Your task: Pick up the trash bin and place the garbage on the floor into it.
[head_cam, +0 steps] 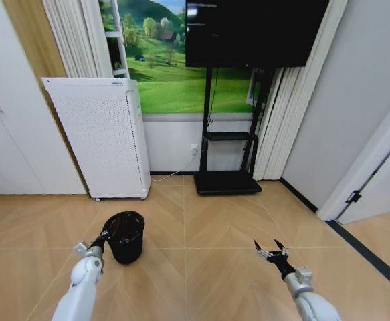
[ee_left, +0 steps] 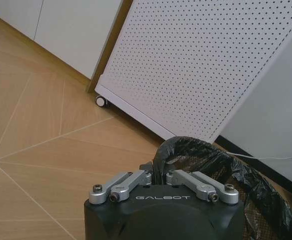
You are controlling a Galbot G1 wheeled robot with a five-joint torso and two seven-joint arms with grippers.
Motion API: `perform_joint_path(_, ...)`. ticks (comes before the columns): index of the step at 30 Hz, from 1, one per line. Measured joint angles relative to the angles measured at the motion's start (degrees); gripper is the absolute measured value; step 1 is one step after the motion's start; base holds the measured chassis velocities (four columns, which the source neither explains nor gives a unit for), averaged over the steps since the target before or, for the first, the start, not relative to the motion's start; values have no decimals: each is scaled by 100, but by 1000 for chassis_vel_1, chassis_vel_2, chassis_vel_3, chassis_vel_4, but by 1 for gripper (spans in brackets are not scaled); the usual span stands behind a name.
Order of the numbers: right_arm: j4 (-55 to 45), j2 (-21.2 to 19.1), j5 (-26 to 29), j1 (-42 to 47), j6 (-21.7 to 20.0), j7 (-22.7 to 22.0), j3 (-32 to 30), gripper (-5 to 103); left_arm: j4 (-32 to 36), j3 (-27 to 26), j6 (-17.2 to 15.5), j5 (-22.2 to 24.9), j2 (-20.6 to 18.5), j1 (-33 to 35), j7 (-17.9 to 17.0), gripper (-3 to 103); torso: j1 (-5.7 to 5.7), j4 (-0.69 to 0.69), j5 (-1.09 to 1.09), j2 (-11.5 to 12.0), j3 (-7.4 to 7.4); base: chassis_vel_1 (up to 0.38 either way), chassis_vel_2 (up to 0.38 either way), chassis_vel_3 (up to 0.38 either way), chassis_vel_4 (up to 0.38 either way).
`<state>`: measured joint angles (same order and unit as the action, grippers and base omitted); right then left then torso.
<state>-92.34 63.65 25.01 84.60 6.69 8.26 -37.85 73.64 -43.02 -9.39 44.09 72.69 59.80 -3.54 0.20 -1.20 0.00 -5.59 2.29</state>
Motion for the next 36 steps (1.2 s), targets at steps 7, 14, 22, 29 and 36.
perform_joint_path(7, -21, 101, -87, -25, -19, -49, 27, 100, -347, 13, 43, 27, -133, -221, 196, 7, -1, 0, -1, 0, 0, 0, 0, 0, 0)
perform_joint_path(14, -75, 202, -167, -41, -97, -102, 72, 100, -832, 161, 133, 39, -246, -596, 416, 7, -1, -1, 0, 1, 0, 0, 0, 0, 0)
perform_joint_path(22, -115, 247, -142, -82, -192, -200, 74, 100, -1084, 302, 196, 3, -231, -748, 484, 16, -1, 0, 1, 0, 0, 0, 0, 0, 0)
perform_joint_path(29, -146, 272, -140, -90, -254, -216, 81, 100, -1092, 350, 205, -37, -215, -764, 483, 38, -1, -1, 0, 0, 0, 0, 0, 0, 0)
perform_joint_path(36, -200, 280, -139, -131, -325, -243, 97, 100, -1069, 370, 200, -42, -288, -770, 509, 65, -1, -1, 0, 0, 0, 0, 0, 0, 0)
